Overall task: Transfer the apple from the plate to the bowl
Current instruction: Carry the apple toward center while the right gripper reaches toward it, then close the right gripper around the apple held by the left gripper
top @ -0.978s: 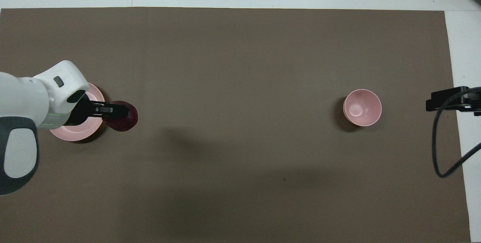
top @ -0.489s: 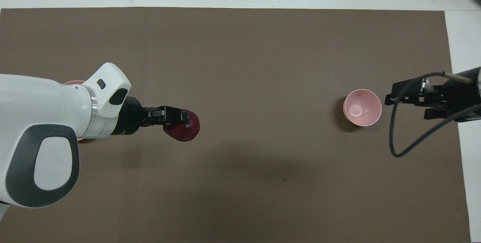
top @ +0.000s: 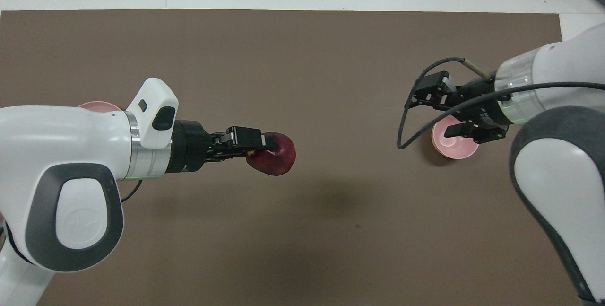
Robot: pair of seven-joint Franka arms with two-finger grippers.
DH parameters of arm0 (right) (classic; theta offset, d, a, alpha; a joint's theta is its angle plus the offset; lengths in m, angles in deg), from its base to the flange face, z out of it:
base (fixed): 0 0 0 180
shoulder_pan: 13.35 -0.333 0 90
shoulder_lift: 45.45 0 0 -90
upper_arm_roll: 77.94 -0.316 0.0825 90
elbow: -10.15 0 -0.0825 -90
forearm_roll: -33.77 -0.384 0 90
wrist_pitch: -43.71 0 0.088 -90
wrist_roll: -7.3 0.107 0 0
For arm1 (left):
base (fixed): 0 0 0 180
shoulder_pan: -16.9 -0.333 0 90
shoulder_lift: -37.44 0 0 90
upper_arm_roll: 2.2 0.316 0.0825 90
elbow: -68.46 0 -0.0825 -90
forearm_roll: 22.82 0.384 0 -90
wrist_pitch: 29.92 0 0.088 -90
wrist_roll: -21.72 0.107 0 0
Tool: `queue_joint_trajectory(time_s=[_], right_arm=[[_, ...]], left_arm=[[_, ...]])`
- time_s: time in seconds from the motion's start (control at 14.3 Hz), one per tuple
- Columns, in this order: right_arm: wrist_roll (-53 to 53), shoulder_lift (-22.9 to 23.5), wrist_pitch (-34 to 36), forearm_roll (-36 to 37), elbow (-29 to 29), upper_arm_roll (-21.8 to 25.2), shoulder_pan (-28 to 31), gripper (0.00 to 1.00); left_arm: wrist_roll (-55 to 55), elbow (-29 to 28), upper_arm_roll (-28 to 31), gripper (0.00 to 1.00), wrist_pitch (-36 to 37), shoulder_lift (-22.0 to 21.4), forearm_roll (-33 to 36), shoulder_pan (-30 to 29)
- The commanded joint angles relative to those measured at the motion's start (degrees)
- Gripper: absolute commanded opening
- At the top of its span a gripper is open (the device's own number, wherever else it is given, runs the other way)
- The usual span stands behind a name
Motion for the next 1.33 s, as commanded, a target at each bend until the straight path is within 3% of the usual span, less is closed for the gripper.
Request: queue_joint_trajectory(time_s=[0.0,0.21,0.49,0.63,0.84,1.26], right_arm=[[6.6,1.8,-2.7,-8.7,0.0,0.1,0.2,1.00],[12.3,3.2,-4.6,-16.0,0.0,0.1,0.3,1.00],[17.8,4.4,-5.0,-24.8,0.0,0.1,0.6,1.00],[20.5,4.4,-5.1,-30.3,-0.1,0.2,0.8,1.00],[21.1,4.4,-5.4,-31.5,-0.4,0.1,0.0,1.00],[23.0,6.3,-12.7,-31.3,-0.7,0.0,-6.5,1.00]], left_arm=[[-1.9,-0.7,-2.7,0.00,-8.4,-0.8,-3.4,1.0],[-2.0,-0.8,-5.3,0.00,-16.3,-0.7,-8.4,1.0],[-3.9,-1.2,-7.1,0.00,-26.5,-0.4,-9.1,2.7],[-3.9,-1.5,-7.1,0.00,-28.2,-0.4,-9.3,2.8],[-3.9,-1.6,-7.1,0.00,-28.6,-0.4,-9.3,3.2],[-3.8,-2.0,-7.1,0.00,-29.1,-0.5,-9.3,3.4]])
